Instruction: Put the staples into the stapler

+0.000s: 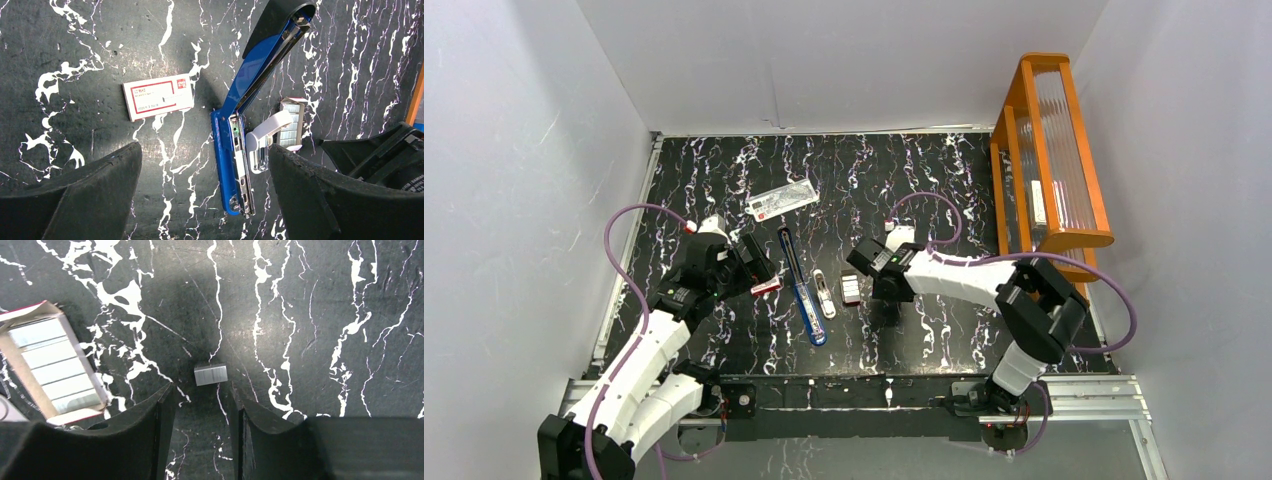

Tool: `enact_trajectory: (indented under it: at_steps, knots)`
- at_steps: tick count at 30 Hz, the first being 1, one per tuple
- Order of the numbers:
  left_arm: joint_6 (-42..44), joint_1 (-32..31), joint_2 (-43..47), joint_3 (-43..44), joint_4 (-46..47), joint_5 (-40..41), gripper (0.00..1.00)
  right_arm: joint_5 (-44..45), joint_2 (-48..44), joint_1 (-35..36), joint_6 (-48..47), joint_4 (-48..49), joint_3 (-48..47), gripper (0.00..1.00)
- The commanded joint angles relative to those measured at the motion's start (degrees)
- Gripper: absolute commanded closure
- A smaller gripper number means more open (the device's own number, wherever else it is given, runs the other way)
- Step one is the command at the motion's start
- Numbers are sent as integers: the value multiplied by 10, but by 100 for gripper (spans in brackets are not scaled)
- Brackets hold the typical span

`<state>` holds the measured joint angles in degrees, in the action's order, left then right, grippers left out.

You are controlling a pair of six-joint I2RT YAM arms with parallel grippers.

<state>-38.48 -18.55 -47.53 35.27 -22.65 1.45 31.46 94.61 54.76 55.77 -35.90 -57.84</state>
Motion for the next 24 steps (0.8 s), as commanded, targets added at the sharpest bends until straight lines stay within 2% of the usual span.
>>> enact_trajectory:
  at_steps: [1,7,14,24]
  knots:
    - [9,-1,1,10,8,4,6,-21,-46,-2,-16,13,-1,49]
    - [12,-1,0,10,8,7,6,-125,-59,30,-85,85,10,55]
    - [11,-1,2,7,8,8,6,-137,6,86,-84,89,-28,63]
    - [12,-1,4,8,5,10,6,-112,101,68,-95,74,-106,65]
